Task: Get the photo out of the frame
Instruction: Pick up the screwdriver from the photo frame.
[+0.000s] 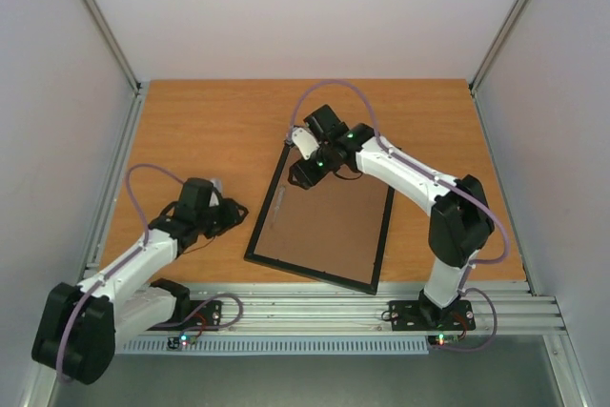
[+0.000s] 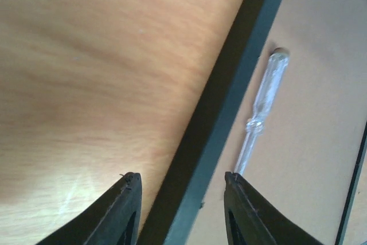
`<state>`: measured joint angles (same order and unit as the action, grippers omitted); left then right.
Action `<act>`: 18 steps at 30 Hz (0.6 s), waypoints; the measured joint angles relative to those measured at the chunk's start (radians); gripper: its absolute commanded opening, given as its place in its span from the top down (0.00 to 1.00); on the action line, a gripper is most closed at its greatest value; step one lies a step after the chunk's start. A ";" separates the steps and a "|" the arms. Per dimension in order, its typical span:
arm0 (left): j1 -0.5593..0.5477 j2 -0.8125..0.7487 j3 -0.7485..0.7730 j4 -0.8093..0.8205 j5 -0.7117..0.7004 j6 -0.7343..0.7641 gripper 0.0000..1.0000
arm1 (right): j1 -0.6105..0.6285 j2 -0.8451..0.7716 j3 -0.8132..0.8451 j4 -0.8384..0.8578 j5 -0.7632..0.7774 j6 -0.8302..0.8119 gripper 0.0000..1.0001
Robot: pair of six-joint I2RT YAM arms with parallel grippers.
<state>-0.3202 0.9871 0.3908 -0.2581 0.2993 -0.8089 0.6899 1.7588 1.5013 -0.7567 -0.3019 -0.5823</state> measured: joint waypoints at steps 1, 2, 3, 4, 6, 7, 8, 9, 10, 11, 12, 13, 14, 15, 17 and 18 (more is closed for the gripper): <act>-0.010 0.021 0.031 -0.013 -0.009 0.016 0.56 | -0.009 0.019 -0.001 0.008 -0.011 0.020 0.41; -0.023 0.041 0.056 -0.023 -0.017 0.033 0.55 | -0.014 0.033 -0.002 0.015 -0.017 0.040 0.41; -0.046 0.071 0.096 -0.045 -0.032 0.048 0.55 | -0.024 0.043 -0.008 0.025 -0.023 0.061 0.40; -0.065 0.095 0.125 -0.055 -0.044 0.064 0.55 | -0.030 0.047 -0.021 0.038 -0.029 0.081 0.39; -0.111 0.151 0.196 -0.083 -0.073 0.095 0.55 | -0.053 0.040 -0.071 0.071 -0.038 0.130 0.36; -0.133 0.181 0.232 -0.096 -0.091 0.112 0.55 | -0.068 0.032 -0.097 0.085 -0.040 0.147 0.35; -0.149 0.205 0.257 -0.105 -0.106 0.126 0.55 | -0.087 0.021 -0.130 0.101 -0.039 0.166 0.33; -0.170 0.235 0.290 -0.121 -0.126 0.142 0.55 | -0.101 0.010 -0.154 0.110 -0.037 0.182 0.32; -0.186 0.259 0.313 -0.130 -0.140 0.154 0.55 | -0.117 -0.005 -0.183 0.122 -0.030 0.194 0.31; -0.206 0.291 0.343 -0.148 -0.159 0.170 0.55 | -0.130 -0.021 -0.208 0.131 -0.021 0.206 0.31; -0.225 0.319 0.367 -0.159 -0.175 0.184 0.56 | -0.139 -0.039 -0.229 0.142 -0.012 0.214 0.31; -0.241 0.345 0.388 -0.171 -0.188 0.194 0.56 | -0.145 -0.058 -0.252 0.149 -0.003 0.222 0.30; -0.263 0.381 0.421 -0.190 -0.208 0.209 0.57 | -0.147 -0.080 -0.273 0.155 0.004 0.229 0.30; -0.281 0.412 0.449 -0.204 -0.224 0.220 0.57 | -0.148 -0.100 -0.291 0.163 0.015 0.236 0.30; -0.311 0.473 0.498 -0.226 -0.254 0.242 0.59 | -0.149 -0.125 -0.314 0.176 0.031 0.247 0.30; -0.326 0.504 0.524 -0.238 -0.271 0.253 0.60 | -0.150 -0.136 -0.328 0.187 0.038 0.253 0.30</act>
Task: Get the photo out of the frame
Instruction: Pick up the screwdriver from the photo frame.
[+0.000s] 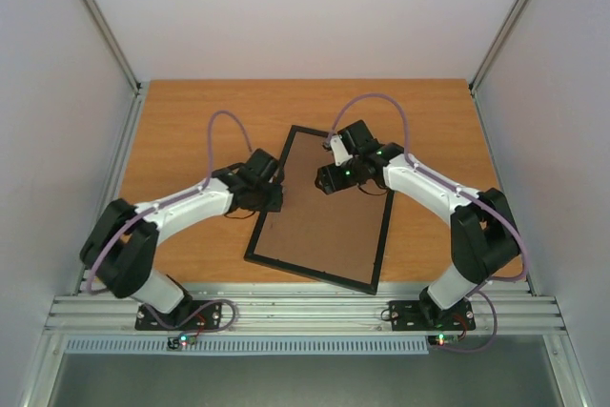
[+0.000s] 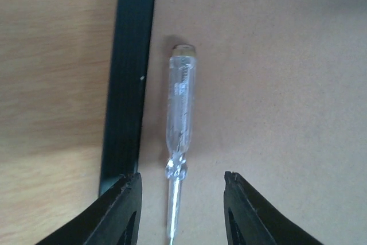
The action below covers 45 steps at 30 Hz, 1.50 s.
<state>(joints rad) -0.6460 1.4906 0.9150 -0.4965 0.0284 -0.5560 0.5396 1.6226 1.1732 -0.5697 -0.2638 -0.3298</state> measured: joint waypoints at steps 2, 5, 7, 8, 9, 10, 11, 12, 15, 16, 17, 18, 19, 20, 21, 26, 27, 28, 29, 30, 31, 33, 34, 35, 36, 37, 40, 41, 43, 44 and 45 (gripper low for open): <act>-0.025 0.059 0.048 -0.024 -0.029 0.023 0.61 | -0.006 -0.013 -0.027 0.017 0.006 0.011 0.30; -0.049 0.147 0.118 -0.061 -0.072 0.056 0.62 | -0.020 -0.016 -0.065 0.032 0.012 0.026 0.30; -0.053 0.172 0.137 -0.073 -0.087 0.068 0.62 | -0.024 -0.016 -0.079 0.032 0.016 0.031 0.30; -0.056 0.188 0.148 -0.083 -0.097 0.074 0.63 | -0.025 -0.016 -0.081 0.032 0.018 0.034 0.30; -0.056 0.200 0.155 -0.089 -0.105 0.078 0.64 | -0.026 -0.016 -0.082 0.033 0.021 0.035 0.30; -0.056 0.213 0.163 -0.096 -0.111 0.084 0.64 | -0.026 -0.016 -0.082 0.035 0.022 0.037 0.30; -0.057 0.222 0.167 -0.100 -0.113 0.088 0.64 | -0.027 -0.016 -0.082 0.040 0.024 0.037 0.30; -0.056 0.232 0.173 -0.106 -0.116 0.094 0.65 | -0.029 -0.016 -0.082 0.044 0.026 0.038 0.30; -0.059 0.254 0.192 -0.121 -0.123 0.101 0.67 | -0.030 -0.017 -0.083 0.050 0.032 0.038 0.30; -0.062 0.262 0.199 -0.126 -0.124 0.103 0.68 | -0.031 -0.019 -0.084 0.051 0.032 0.038 0.30; -0.064 0.271 0.204 -0.127 -0.124 0.105 0.69 | -0.032 -0.021 -0.085 0.053 0.033 0.038 0.30; -0.068 0.279 0.209 -0.130 -0.125 0.108 0.69 | -0.032 -0.024 -0.085 0.055 0.034 0.038 0.30; -0.070 0.288 0.215 -0.135 -0.129 0.112 0.70 | -0.033 -0.026 -0.085 0.055 0.034 0.038 0.30; -0.074 0.293 0.222 -0.139 -0.133 0.115 0.71 | -0.034 -0.029 -0.085 0.055 0.035 0.038 0.30; -0.076 0.296 0.227 -0.141 -0.134 0.116 0.72 | -0.036 -0.032 -0.086 0.056 0.036 0.038 0.30; -0.087 0.304 0.236 -0.146 -0.149 0.125 0.86 | -0.038 -0.039 -0.091 0.063 0.035 0.039 0.30; -0.089 0.303 0.236 -0.145 -0.150 0.126 0.89 | -0.039 -0.047 -0.095 0.063 0.033 0.039 0.30; -0.091 0.301 0.235 -0.145 -0.150 0.129 0.92 | -0.041 -0.057 -0.100 0.062 0.029 0.039 0.30; -0.092 0.297 0.233 -0.143 -0.149 0.142 0.93 | -0.043 -0.066 -0.103 0.061 0.026 0.039 0.30; -0.092 0.291 0.230 -0.143 -0.148 0.150 0.96 | -0.046 -0.077 -0.104 0.061 0.020 0.039 0.30; -0.092 0.282 0.224 -0.140 -0.145 0.160 0.97 | -0.048 -0.088 -0.104 0.061 0.014 0.039 0.29; -0.092 0.253 0.210 -0.133 -0.134 0.186 0.99 | -0.052 -0.113 -0.105 0.060 -0.001 0.038 0.23; -0.092 0.235 0.203 -0.129 -0.128 0.200 0.99 | -0.053 -0.124 -0.105 0.059 -0.006 0.038 0.20; -0.092 0.214 0.192 -0.119 -0.120 0.217 1.00 | -0.054 -0.140 -0.105 0.056 -0.017 0.035 0.19; -0.092 0.182 0.177 -0.107 -0.110 0.240 0.99 | -0.055 -0.152 -0.105 0.052 -0.026 0.038 0.18; -0.092 0.154 0.165 -0.097 -0.101 0.259 0.99 | -0.055 -0.167 -0.105 0.046 -0.036 0.034 0.18; -0.093 0.053 0.123 -0.051 -0.058 0.334 0.97 | -0.055 -0.208 -0.105 0.036 -0.069 0.028 0.18; -0.095 0.021 0.111 -0.037 -0.042 0.359 0.97 | -0.055 -0.222 -0.105 0.027 -0.079 0.023 0.19; -0.096 -0.038 0.089 -0.005 -0.011 0.414 0.97 | -0.055 -0.251 -0.105 0.007 -0.101 0.009 0.21; -0.096 -0.071 0.075 0.019 0.005 0.444 0.98 | -0.055 -0.266 -0.105 -0.005 -0.114 0.000 0.21; -0.096 -0.098 0.062 0.041 0.015 0.475 0.98 | -0.055 -0.281 -0.105 -0.018 -0.127 -0.009 0.21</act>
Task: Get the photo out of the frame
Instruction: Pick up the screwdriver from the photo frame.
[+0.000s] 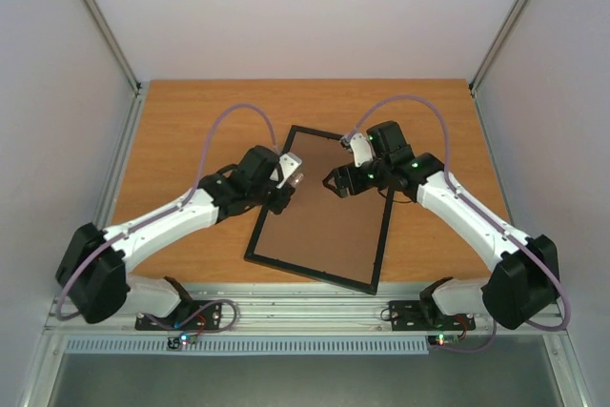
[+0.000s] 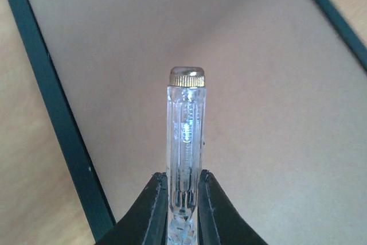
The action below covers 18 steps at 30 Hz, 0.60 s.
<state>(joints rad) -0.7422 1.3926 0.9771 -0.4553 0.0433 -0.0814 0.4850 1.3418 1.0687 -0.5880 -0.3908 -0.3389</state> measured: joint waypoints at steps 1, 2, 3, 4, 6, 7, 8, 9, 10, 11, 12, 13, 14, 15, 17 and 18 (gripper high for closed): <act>0.000 -0.027 -0.018 0.032 0.015 0.035 0.98 | 0.000 -0.013 0.000 -0.010 -0.011 -0.008 0.21; 0.000 -0.055 -0.039 0.064 0.024 0.071 0.99 | 0.000 -0.025 0.002 -0.020 -0.023 -0.018 0.22; 0.000 -0.081 -0.060 0.093 0.040 0.109 0.99 | 0.000 -0.037 0.005 -0.034 -0.037 -0.029 0.21; 0.000 -0.098 -0.075 0.114 0.053 0.146 0.99 | 0.000 -0.044 0.010 -0.047 -0.053 -0.041 0.17; 0.000 -0.127 -0.105 0.159 0.089 0.225 0.99 | 0.000 -0.048 0.026 -0.065 -0.079 -0.057 0.02; 0.000 -0.140 -0.121 0.182 0.113 0.277 0.99 | 0.000 -0.048 0.035 -0.071 -0.096 -0.070 0.01; 0.000 -0.149 -0.130 0.193 0.130 0.314 0.99 | -0.001 -0.048 0.043 -0.073 -0.116 -0.082 0.01; 0.000 -0.157 -0.138 0.203 0.150 0.359 0.99 | -0.001 -0.049 0.047 -0.074 -0.132 -0.085 0.02; 0.000 -0.162 -0.142 0.207 0.166 0.398 0.99 | -0.001 -0.049 0.051 -0.074 -0.155 -0.093 0.02; 0.000 -0.166 -0.142 0.210 0.185 0.441 0.99 | -0.001 -0.048 0.053 -0.074 -0.175 -0.098 0.04; 0.000 -0.166 -0.142 0.214 0.198 0.473 0.99 | -0.001 -0.048 0.054 -0.074 -0.193 -0.104 0.06; 0.000 -0.167 -0.142 0.216 0.212 0.511 0.99 | -0.001 -0.047 0.056 -0.073 -0.216 -0.110 0.09; 0.000 -0.167 -0.142 0.216 0.223 0.542 0.99 | -0.001 -0.043 0.058 -0.074 -0.236 -0.117 0.11; 0.000 -0.167 -0.142 0.216 0.235 0.571 0.99 | -0.001 -0.036 0.065 -0.076 -0.257 -0.124 0.14; 0.000 -0.167 -0.142 0.216 0.257 0.615 0.99 | -0.001 -0.017 0.080 -0.079 -0.290 -0.138 0.21; 0.000 -0.167 -0.142 0.215 0.272 0.638 0.99 | 0.002 -0.001 0.093 -0.086 -0.311 -0.145 0.27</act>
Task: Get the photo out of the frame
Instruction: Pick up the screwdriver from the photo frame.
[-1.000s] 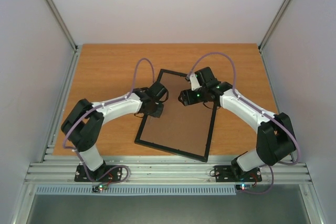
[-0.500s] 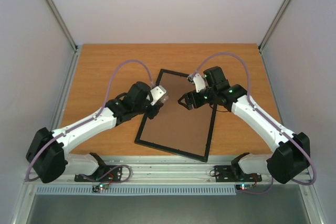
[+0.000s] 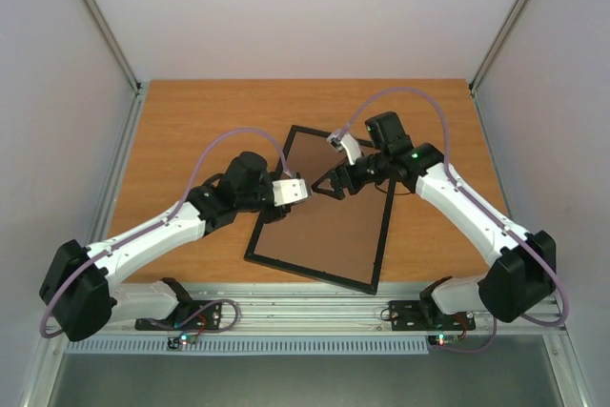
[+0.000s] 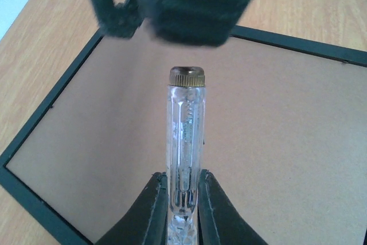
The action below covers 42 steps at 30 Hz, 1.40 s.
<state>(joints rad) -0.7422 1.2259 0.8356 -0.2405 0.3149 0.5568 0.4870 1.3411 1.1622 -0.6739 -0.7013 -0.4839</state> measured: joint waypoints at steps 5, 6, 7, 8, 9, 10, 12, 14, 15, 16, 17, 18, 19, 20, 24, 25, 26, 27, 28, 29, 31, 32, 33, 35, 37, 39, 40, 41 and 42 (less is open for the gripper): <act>0.000 0.000 0.003 -0.011 0.058 0.083 0.99 | 0.030 0.065 0.039 -0.031 -0.047 -0.047 0.45; 0.000 0.000 0.005 -0.014 0.066 0.095 1.00 | 0.039 0.078 0.047 -0.040 -0.053 -0.054 0.46; 0.000 0.000 0.008 -0.016 0.072 0.106 1.00 | 0.047 0.089 0.052 -0.046 -0.056 -0.061 0.48; 0.000 0.000 0.011 -0.018 0.076 0.112 1.00 | 0.058 0.103 0.062 -0.062 -0.057 -0.069 0.50; 0.000 0.000 0.015 -0.021 0.080 0.122 1.00 | 0.067 0.117 0.070 -0.073 -0.058 -0.076 0.52; -0.001 0.000 0.018 -0.022 0.082 0.130 0.99 | 0.076 0.129 0.077 -0.084 -0.059 -0.083 0.54; -0.001 0.001 0.025 -0.030 0.082 0.143 0.99 | 0.091 0.148 0.090 -0.106 -0.058 -0.098 0.58; -0.001 0.004 0.033 -0.048 0.081 0.156 1.00 | 0.104 0.165 0.102 -0.128 -0.053 -0.111 0.63; -0.001 0.005 0.033 -0.052 0.081 0.159 1.00 | 0.108 0.172 0.110 -0.140 -0.050 -0.117 0.68; -0.001 0.005 0.033 -0.058 0.080 0.163 1.00 | 0.112 0.177 0.114 -0.147 -0.047 -0.121 0.72; -0.001 0.005 0.033 -0.063 0.079 0.166 0.99 | 0.114 0.180 0.116 -0.151 -0.046 -0.126 0.82; -0.001 0.005 0.033 -0.065 0.079 0.169 1.00 | 0.117 0.182 0.116 -0.157 -0.047 -0.130 0.89; -0.001 0.005 0.033 -0.068 0.081 0.171 1.00 | 0.117 0.183 0.116 -0.163 -0.039 -0.132 0.92; -0.001 0.005 0.033 -0.070 0.082 0.173 0.99 | 0.117 0.184 0.116 -0.165 -0.035 -0.141 0.95; -0.005 0.005 0.032 -0.070 0.073 0.174 0.87 | 0.117 0.184 0.117 -0.172 -0.019 -0.143 0.99; -0.005 0.005 0.032 -0.069 0.070 0.173 0.81 | 0.118 0.184 0.117 -0.172 -0.017 -0.144 0.99; -0.005 0.005 0.030 -0.066 0.066 0.173 0.73 | 0.119 0.184 0.117 -0.171 -0.013 -0.144 0.99; -0.005 0.004 0.027 -0.062 0.060 0.171 0.68 | 0.119 0.183 0.116 -0.167 -0.008 -0.144 0.99; -0.005 0.002 0.024 -0.056 0.054 0.174 0.64 | 0.119 0.182 0.114 -0.163 -0.001 -0.143 0.99; -0.006 -0.004 0.016 -0.048 0.044 0.169 0.59 | 0.119 0.177 0.109 -0.159 0.011 -0.143 0.99; -0.006 -0.037 -0.022 0.000 -0.002 0.134 0.51 | 0.119 0.160 0.090 -0.148 0.039 -0.137 0.99; -0.006 -0.055 -0.043 0.030 -0.026 0.117 0.50 | 0.119 0.147 0.075 -0.131 0.056 -0.129 0.99; -0.006 -0.078 -0.074 0.073 -0.063 0.088 0.49 | 0.120 0.129 0.055 -0.111 0.078 -0.119 0.99; -0.006 -0.111 -0.112 0.124 -0.127 0.015 0.46 | 0.121 0.092 0.015 -0.072 0.117 -0.101 0.99; -0.006 -0.130 -0.125 0.154 -0.203 -0.091 0.45 | 0.132 0.047 -0.035 -0.014 0.171 -0.077 0.99; -0.006 -0.141 -0.122 0.165 -0.296 -0.239 0.44 | 0.154 0.005 -0.089 0.059 0.228 -0.053 0.99; -0.006 -0.147 -0.119 0.163 -0.342 -0.337 0.44 | 0.169 -0.013 -0.118 0.102 0.261 -0.039 0.99; -0.006 -0.153 -0.116 0.161 -0.374 -0.427 0.45 | 0.182 -0.024 -0.140 0.136 0.285 -0.028 0.99; -0.005 -0.160 -0.115 0.159 -0.401 -0.520 0.45 | 0.199 -0.034 -0.166 0.180 0.320 -0.016 0.99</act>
<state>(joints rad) -0.7475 1.0657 0.7204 -0.0818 -0.0860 0.0368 0.6861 1.3075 0.9958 -0.4938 -0.3817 -0.4995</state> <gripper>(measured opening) 0.556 0.126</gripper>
